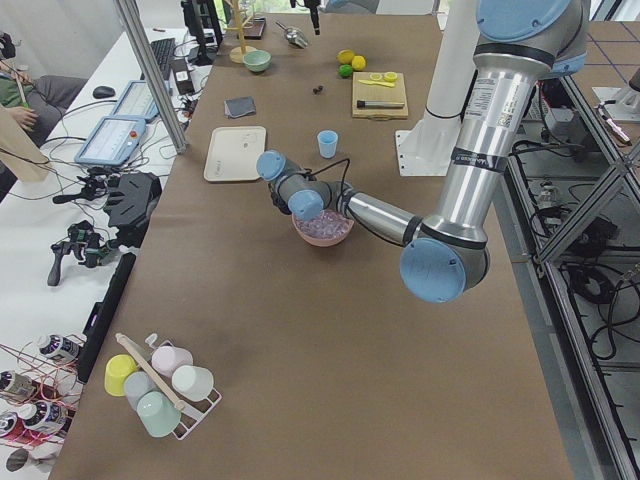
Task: Put ice and cherries in cup
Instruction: 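Lift the ice cube out of the pink bowl with the left gripper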
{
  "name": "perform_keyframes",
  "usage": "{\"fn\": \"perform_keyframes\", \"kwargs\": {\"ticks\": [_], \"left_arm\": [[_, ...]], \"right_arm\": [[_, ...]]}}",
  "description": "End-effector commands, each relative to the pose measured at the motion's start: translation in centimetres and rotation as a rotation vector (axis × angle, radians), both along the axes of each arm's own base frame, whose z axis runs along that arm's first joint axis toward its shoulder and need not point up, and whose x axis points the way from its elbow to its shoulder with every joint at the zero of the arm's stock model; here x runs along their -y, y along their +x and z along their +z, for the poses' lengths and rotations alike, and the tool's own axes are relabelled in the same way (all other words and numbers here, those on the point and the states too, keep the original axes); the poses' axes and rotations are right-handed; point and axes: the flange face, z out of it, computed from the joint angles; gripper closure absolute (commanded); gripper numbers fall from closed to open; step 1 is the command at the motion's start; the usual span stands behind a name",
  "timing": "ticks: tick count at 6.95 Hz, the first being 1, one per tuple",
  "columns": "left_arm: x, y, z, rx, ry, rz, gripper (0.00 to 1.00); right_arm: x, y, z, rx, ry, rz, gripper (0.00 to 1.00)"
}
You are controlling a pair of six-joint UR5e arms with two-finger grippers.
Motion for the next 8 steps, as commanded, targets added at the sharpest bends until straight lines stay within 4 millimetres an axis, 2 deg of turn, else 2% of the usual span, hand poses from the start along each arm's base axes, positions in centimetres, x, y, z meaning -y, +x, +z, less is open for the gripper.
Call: {"fn": "perform_keyframes", "kwargs": {"ticks": [1, 2, 4, 5, 7, 8], "left_arm": [[1.7, -0.9, -3.1, -0.045, 0.026, -0.013, 1.0], [2.6, -0.6, -5.0, -0.054, 0.032, -0.021, 1.0], [6.2, 2.8, -10.7, -0.021, -0.017, -0.048, 1.0], [6.4, 6.5, -12.9, 0.023, -0.037, -0.068, 1.0], [5.5, 11.2, -16.1, 0.079, -0.067, -0.111, 1.0], [5.5, 14.4, -18.4, 0.11, -0.088, -0.143, 1.0]], "right_arm": [[0.0, -0.2, -0.1, -0.001, -0.008, 0.005, 0.0], [0.0, -0.2, -0.1, -0.001, -0.009, 0.006, 0.0], [0.0, -0.3, -0.3, 0.001, -0.006, 0.006, 0.0], [0.1, -0.4, -0.3, 0.001, -0.005, 0.005, 0.0], [0.1, -0.4, -0.4, 0.002, -0.004, 0.006, 0.0], [0.1, -0.4, -0.5, 0.0, -0.012, 0.016, 0.0]]}}
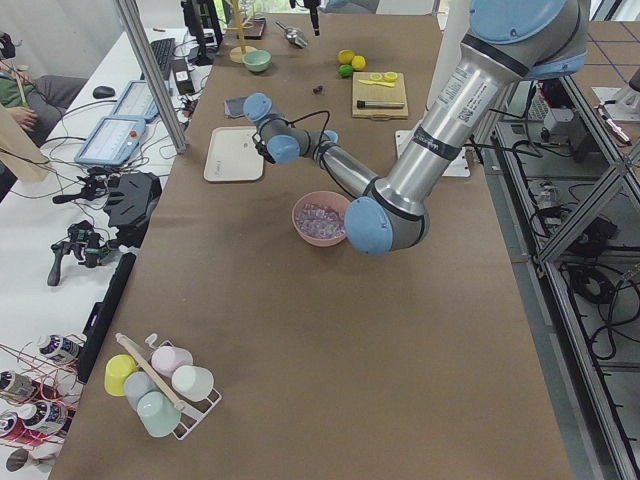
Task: Put ice and cherries in cup
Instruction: 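Carry the ice cube with the left gripper over the light-blue cup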
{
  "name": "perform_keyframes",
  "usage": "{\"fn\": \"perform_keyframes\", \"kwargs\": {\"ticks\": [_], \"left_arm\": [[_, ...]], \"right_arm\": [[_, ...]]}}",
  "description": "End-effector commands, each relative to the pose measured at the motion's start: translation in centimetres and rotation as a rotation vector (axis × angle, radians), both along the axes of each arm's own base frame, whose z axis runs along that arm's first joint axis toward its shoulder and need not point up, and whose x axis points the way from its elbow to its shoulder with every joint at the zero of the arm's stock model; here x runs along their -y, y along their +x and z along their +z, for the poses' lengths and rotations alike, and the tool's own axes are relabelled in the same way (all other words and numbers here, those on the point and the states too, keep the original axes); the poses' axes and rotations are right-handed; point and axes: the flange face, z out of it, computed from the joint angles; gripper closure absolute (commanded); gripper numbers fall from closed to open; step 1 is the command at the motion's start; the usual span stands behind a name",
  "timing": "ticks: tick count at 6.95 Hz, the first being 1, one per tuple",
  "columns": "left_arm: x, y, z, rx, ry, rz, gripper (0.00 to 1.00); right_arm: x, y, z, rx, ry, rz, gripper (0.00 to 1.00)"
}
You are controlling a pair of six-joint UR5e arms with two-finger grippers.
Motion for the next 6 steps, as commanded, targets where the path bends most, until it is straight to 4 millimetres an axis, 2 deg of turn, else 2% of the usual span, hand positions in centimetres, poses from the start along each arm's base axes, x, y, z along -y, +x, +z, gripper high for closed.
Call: {"fn": "perform_keyframes", "kwargs": {"ticks": [1, 2, 3, 4, 5, 6], "left_arm": [[-0.9, 5.6, -4.2, 0.056, -0.025, -0.068, 1.0], [-0.6, 6.4, -5.5, 0.061, -0.029, -0.093, 1.0], [0.0, 8.2, -6.8, 0.053, -0.054, -0.1, 1.0], [-1.2, 9.5, -7.1, 0.041, -0.057, -0.085, 1.0], [-1.8, 9.8, -7.1, 0.037, -0.056, -0.074, 1.0], [-3.6, 10.9, -7.3, 0.03, -0.051, -0.045, 1.0]], "right_arm": [[0.0, -0.1, -0.2, -0.001, -0.006, 0.007, 0.0], [0.0, -0.1, -0.2, -0.001, -0.004, 0.007, 0.0], [0.0, -0.1, -0.3, 0.0, -0.001, 0.007, 0.0], [0.0, -0.1, -0.3, 0.0, -0.001, 0.007, 0.0], [0.0, -0.1, -0.3, 0.0, -0.001, 0.007, 0.0], [0.0, -0.2, -0.3, 0.0, -0.001, 0.006, 0.0]]}}
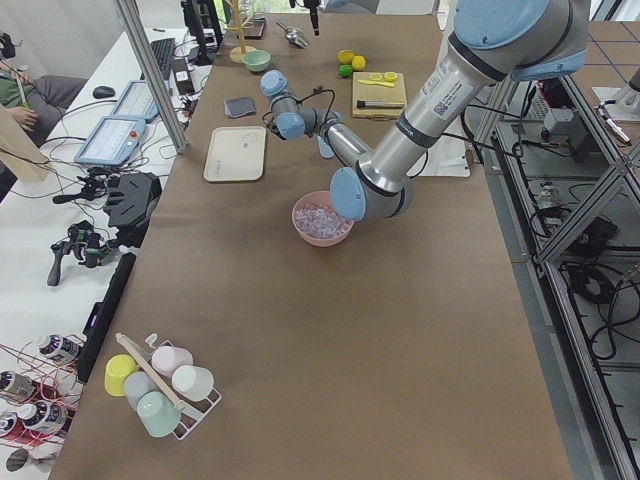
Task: Put ice and cherries in cup
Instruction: 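Carry the ice cube with the left gripper over the light-blue cup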
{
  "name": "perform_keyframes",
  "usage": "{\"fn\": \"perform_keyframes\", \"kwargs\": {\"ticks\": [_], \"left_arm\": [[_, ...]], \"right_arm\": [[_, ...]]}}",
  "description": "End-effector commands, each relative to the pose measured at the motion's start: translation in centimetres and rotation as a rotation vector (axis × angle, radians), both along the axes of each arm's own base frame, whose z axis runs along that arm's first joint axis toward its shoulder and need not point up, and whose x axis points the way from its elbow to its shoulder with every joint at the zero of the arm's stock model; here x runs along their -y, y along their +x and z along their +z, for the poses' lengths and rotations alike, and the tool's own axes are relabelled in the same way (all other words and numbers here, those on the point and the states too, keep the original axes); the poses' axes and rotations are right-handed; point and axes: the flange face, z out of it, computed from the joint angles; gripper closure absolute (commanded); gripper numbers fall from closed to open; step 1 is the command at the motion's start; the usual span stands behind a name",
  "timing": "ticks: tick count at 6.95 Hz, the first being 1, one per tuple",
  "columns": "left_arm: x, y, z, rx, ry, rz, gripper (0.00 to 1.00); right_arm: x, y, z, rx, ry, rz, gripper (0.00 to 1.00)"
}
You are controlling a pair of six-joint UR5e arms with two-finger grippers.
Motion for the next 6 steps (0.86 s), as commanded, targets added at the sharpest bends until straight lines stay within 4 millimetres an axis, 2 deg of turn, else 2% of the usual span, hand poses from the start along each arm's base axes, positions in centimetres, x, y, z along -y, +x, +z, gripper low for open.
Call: {"fn": "perform_keyframes", "kwargs": {"ticks": [1, 3, 6], "left_arm": [[-2.3, 1.3, -0.2, -0.011, -0.001, 0.036, 1.0], [-3.8, -0.5, 0.6, -0.028, 0.005, 0.045, 1.0], [-4.9, -0.1, 0.7, -0.035, -0.007, 0.076, 1.0]], "right_arm": [[0.0, 0.0, 0.0, -0.002, -0.001, -0.001, 0.0], [0.0, 0.0, 0.2, -0.004, -0.003, -0.001, 0.0], [0.0, -0.1, 0.2, -0.004, -0.002, -0.002, 0.0]]}}
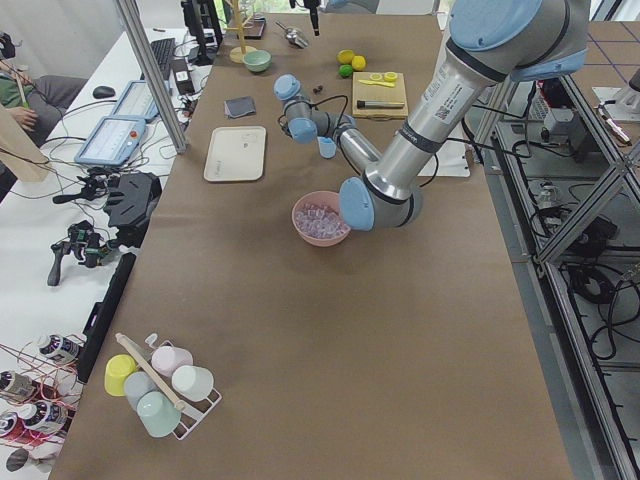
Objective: Put ice and cherries in cup
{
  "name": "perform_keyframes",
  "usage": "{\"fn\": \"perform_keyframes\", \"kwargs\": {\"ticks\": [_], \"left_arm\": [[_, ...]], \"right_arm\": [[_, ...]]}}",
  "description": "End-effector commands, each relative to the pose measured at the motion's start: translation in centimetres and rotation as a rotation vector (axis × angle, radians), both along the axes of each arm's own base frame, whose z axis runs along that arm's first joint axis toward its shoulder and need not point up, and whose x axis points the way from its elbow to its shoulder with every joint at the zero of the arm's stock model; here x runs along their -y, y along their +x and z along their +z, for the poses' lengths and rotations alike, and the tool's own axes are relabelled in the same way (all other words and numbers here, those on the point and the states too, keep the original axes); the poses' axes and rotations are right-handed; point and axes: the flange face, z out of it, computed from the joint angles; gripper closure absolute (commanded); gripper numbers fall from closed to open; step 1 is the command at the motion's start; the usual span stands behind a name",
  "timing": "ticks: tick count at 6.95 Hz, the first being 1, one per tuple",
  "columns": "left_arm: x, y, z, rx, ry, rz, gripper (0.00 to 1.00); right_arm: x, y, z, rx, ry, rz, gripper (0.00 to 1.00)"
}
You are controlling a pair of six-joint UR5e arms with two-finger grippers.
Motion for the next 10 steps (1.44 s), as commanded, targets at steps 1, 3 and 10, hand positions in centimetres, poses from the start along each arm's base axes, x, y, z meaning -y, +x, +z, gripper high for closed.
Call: {"fn": "perform_keyframes", "kwargs": {"ticks": [1, 3, 10], "left_arm": [[-0.9, 0.8, -0.2, 0.0, -0.004, 0.015, 0.96], [-0.9, 0.7, -0.2, -0.009, 0.01, 0.019, 0.48], [3.4, -12.2, 5.9, -0.056, 0.237, -0.043, 0.06]], "right_arm": [[0.0, 0.0, 0.0, 0.0, -0.001, -0.001, 0.0], [0.0, 0.0, 0.0, 0.0, -0.001, -0.001, 0.0], [0.0, -0.4, 0.4, -0.001, -0.013, -0.005, 0.0]]}}
